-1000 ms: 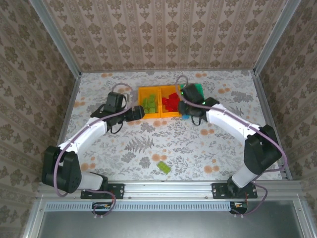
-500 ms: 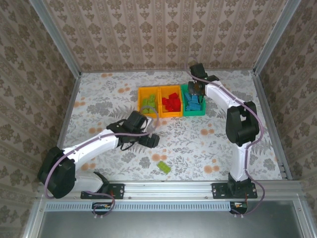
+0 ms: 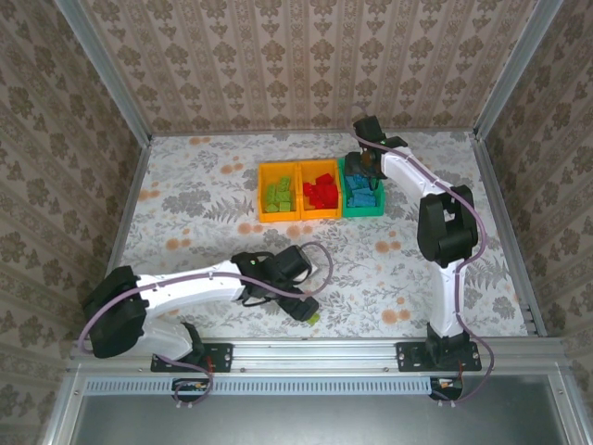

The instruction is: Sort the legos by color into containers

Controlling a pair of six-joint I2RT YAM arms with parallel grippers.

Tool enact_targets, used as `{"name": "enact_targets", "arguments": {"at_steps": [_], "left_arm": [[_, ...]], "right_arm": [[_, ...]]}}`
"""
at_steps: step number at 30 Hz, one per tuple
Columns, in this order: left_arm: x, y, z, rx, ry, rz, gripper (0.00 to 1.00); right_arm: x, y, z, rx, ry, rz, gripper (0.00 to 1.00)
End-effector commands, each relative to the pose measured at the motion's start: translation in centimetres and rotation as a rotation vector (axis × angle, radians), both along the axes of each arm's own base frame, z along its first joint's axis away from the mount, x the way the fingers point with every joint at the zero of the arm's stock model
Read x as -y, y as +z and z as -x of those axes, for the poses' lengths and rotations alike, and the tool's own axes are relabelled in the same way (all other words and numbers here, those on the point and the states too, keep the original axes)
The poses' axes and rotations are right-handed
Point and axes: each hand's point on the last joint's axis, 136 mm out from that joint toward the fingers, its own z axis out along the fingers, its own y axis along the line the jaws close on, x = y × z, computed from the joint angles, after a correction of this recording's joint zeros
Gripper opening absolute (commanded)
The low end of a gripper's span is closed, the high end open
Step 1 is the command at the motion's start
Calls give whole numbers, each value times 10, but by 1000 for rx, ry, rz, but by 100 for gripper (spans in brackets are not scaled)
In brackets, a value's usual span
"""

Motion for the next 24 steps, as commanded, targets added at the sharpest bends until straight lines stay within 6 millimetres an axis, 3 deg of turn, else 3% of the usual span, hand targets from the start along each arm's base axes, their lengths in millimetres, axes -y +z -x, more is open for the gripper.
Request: {"name": "enact_targets", "arguments": {"at_steps": [1, 9, 24], "left_arm": [[7, -2, 8, -8, 16, -53, 100], [22, -26, 23, -70, 28, -139, 100], [19, -47, 27, -96, 37, -233, 95]], "right_arm": [[-7, 33, 8, 45, 15, -57, 81], [-9, 69, 21, 126, 31, -112, 92], [22, 99, 51, 208, -20, -109, 99]]}}
